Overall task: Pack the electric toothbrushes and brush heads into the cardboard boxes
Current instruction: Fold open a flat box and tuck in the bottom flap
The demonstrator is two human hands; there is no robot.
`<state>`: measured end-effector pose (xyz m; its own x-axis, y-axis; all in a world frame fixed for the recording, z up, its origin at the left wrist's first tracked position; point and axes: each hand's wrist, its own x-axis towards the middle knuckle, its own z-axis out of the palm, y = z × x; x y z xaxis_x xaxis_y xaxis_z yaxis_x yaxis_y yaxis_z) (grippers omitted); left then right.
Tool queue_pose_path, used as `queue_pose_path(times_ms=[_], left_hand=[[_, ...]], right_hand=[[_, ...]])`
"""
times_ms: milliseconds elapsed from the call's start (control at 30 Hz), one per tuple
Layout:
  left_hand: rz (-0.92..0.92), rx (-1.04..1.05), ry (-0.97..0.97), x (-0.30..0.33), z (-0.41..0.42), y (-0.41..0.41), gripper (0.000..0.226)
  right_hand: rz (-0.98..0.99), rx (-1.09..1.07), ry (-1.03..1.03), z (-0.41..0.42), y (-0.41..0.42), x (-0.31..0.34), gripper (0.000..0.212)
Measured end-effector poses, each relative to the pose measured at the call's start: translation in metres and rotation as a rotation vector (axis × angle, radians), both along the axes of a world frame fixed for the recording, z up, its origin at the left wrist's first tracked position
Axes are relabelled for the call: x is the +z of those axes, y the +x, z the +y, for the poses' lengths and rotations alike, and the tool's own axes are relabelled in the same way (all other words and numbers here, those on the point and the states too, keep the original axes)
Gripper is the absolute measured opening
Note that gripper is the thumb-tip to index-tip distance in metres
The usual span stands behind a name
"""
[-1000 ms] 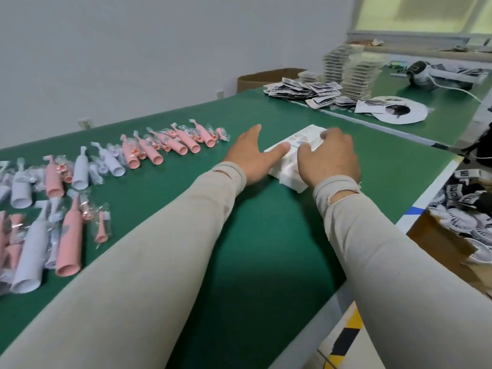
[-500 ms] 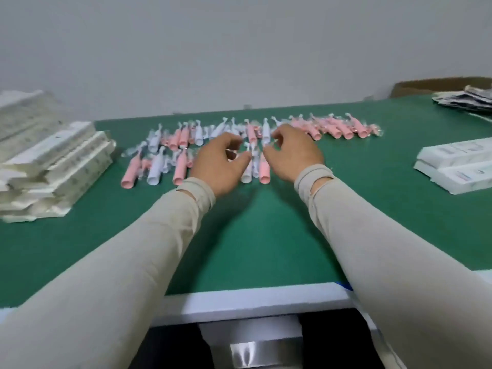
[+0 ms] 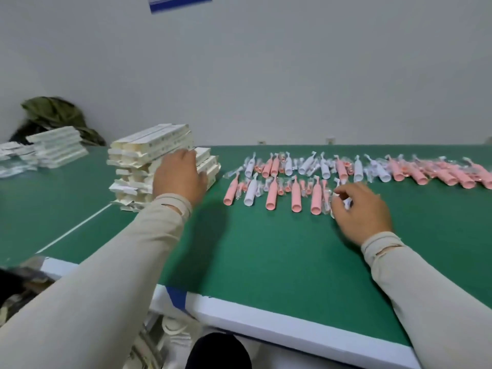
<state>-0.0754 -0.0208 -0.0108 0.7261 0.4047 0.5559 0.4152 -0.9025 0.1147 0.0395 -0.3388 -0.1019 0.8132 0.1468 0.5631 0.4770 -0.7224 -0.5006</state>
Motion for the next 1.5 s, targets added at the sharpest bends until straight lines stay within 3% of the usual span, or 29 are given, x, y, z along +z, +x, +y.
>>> queue_pose_path(times_ms=[100, 167, 533, 633, 833, 967, 1033, 1100, 1167, 1233, 1300, 1367, 1433, 1500], left_hand=[[0.2, 0.307, 0.078, -0.002, 0.029, -0.003, 0.038], [0.234, 0.387, 0.071, -0.008, 0.038, -0.001, 0.033], [0.117, 0.381, -0.085, -0.021, 0.039, 0.026, 0.029], [-0.004, 0.351, -0.116, -0.025, 0.041, 0.027, 0.033], [0.086, 0.396, -0.167, -0.029, 0.045, 0.028, 0.031], [-0.181, 0.207, -0.263, -0.024, 0.028, 0.026, 0.018], [-0.345, 0.015, -0.31, -0.018, -0.001, 0.028, 0.008], [-0.478, -0.192, -0.357, -0.014, -0.048, 0.03, 0.006], [-0.517, -0.394, -0.384, -0.016, -0.102, 0.03, 0.011], [-0.449, -0.577, -0.345, -0.028, -0.153, 0.033, 0.011], [-0.355, -0.704, -0.23, -0.043, -0.193, 0.038, 0.002], [-0.355, -0.813, -0.063, -0.052, -0.214, 0.046, 0.009], [-0.408, -0.945, 0.058, -0.059, -0.219, 0.055, 0.013], [-0.526, -0.999, -0.073, -0.062, -0.212, 0.067, 0.015]], right_hand=[[0.013, 0.005, -0.002, -0.001, -0.002, -0.002, 0.017], [0.013, 0.004, 0.002, -0.002, -0.002, -0.002, 0.016], [0.007, 0.019, 0.075, -0.005, 0.007, -0.006, 0.011], [0.008, 0.014, 0.078, -0.006, 0.009, -0.008, 0.008], [0.027, 0.024, 0.084, -0.005, 0.007, -0.008, 0.006], [0.03, 0.023, 0.092, -0.004, 0.005, -0.007, 0.007], [0.056, 0.06, 0.211, 0.0, 0.003, -0.005, 0.009], [0.18, 0.136, 0.431, 0.005, 0.0, 0.0, 0.011], [0.427, 0.307, 0.73, 0.01, -0.007, 0.008, 0.015], [0.647, 0.5, 1.056, 0.012, -0.012, 0.014, 0.038], [0.685, 0.587, 1.317, 0.008, -0.011, 0.018, 0.045], [0.65, 0.53, 1.516, -0.001, -0.006, 0.02, 0.034], [0.638, 0.4, 1.554, -0.011, -0.002, 0.023, 0.025], [0.621, 0.277, 1.412, -0.018, 0.003, 0.023, 0.022]])
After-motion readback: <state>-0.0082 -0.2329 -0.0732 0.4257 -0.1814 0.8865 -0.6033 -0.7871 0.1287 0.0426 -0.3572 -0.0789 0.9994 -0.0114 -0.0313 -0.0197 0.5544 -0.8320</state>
